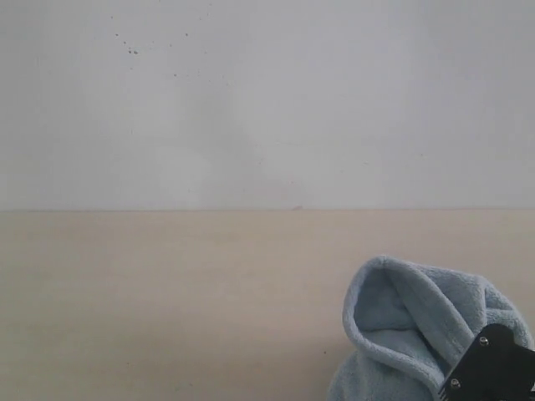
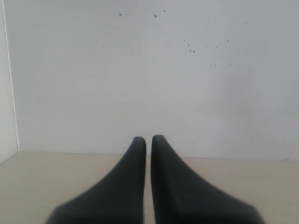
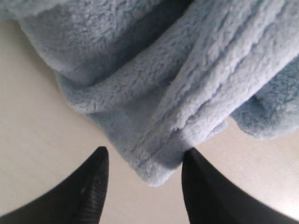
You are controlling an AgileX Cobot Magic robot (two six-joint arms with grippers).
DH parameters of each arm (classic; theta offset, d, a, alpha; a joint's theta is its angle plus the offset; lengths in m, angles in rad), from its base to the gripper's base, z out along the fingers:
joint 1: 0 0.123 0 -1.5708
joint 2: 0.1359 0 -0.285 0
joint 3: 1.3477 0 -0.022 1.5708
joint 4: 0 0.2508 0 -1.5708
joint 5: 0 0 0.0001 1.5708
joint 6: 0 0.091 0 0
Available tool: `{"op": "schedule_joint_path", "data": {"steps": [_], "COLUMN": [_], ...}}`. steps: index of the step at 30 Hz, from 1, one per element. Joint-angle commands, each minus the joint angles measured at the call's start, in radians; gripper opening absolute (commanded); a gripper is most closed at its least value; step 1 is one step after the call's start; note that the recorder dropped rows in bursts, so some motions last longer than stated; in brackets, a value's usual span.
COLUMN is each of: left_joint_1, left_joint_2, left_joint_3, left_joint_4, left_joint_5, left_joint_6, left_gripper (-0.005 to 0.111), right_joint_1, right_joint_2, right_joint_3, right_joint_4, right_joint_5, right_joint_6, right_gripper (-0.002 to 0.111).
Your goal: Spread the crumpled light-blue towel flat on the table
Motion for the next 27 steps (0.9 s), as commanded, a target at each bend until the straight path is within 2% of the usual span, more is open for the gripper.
{"op": "schedule_joint_path", "data": {"steps": [1,3,8,15,19,23,27], "left_joint_1": [-0.002,-0.002,-0.002,-0.002,-0.002,-0.002,-0.002], "left_joint_2": [-0.002,-0.002,-0.002,-0.002,-0.002,-0.002,-0.002], "left_joint_3": [0.004,0.004,0.004,0.004,0.004,0.004,0.004], "left_joint_4": [-0.002,-0.002,-0.002,-0.002,-0.002,-0.002,-0.002], "left_joint_5": [0.004,0.004,0.004,0.004,0.004,0.004,0.004], "left_joint_6": [0.005,0.005,0.005,0.005,0.005,0.005,0.005], "left_gripper": [0.004,0.004,0.004,0.004,0.004,0.004,0.004], "right_joint_1": [-0.001,-0.001,-0.001,-0.001,-0.001,-0.001,-0.001], "right_joint_2": [0.060,0.095,0.118,0.084,0.084,0.087,0.120], "right_joint_3": [0.005,0.005,-0.033,-0.182,-0.284,-0.364,-0.427], "right_joint_4": [0.000,0.000,-0.007,0.007,0.050,0.126,0.134], "right_joint_5": [-0.038,-0.050,-0.079,-0.090,-0.066,-0.117,-0.152], "right_joint_6": [0.006,0.006,0.004,-0.017,-0.127,-0.264,-0.286], "right_gripper": [0.045,0.037,0.001,0.001,0.001,0.001,0.001]}}
